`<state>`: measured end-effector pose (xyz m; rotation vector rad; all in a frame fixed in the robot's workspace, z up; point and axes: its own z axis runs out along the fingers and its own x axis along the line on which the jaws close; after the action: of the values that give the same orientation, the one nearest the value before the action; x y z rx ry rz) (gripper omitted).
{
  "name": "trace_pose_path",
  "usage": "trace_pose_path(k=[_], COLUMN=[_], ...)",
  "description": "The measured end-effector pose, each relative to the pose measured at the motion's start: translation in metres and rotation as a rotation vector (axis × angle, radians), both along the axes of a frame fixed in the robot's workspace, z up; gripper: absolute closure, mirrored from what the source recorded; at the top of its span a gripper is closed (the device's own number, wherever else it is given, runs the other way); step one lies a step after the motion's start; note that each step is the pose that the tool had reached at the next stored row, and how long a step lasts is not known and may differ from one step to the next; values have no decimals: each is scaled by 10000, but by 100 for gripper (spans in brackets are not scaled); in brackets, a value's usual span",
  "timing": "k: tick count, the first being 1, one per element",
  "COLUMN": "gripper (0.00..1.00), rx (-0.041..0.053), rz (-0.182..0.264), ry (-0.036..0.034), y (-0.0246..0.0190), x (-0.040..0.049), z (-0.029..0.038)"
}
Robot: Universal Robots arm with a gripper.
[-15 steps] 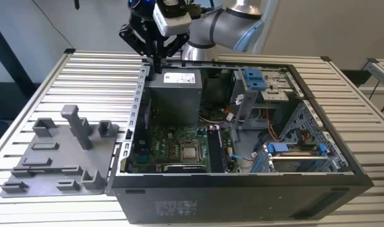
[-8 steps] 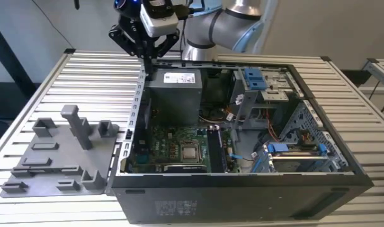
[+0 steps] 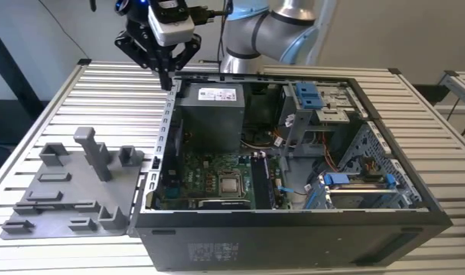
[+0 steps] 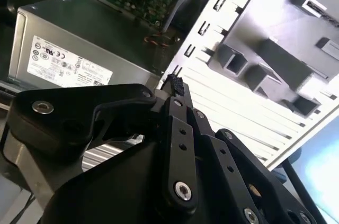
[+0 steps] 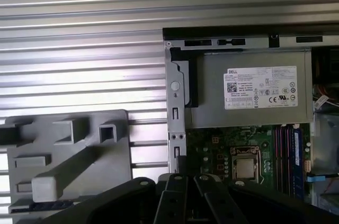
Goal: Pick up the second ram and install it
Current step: 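Reach for the second ram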
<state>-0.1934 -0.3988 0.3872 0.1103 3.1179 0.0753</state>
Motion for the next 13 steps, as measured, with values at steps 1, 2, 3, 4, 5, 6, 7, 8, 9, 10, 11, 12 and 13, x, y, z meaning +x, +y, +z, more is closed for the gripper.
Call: trace_pose_path(k=[1, 2, 3, 4, 5, 6, 7, 8, 9, 10, 11, 12, 13], gripper=[89, 89, 89, 89, 89, 89, 89, 89, 89, 89, 89, 89, 89], rx=[0, 1, 2, 2, 2, 2, 2, 3, 2, 3, 3, 3, 3], rz=[0, -1, -1, -1, -1, 0, 0, -1, -1, -1, 0, 1, 0], ry=[0, 0, 0, -1, -1, 0, -1, 0, 0, -1, -1, -1, -1], y=[0, 0, 0, 0, 0, 0, 0, 0, 0, 0, 0, 0, 0], x=[-36, -72, -109, -143, -176, -209, -242, -274, -308, -344, -380, -419, -454], z=[-3, -5, -8, -11, -13, -15, -17, -19, -22, -25, -28, -32, -35])
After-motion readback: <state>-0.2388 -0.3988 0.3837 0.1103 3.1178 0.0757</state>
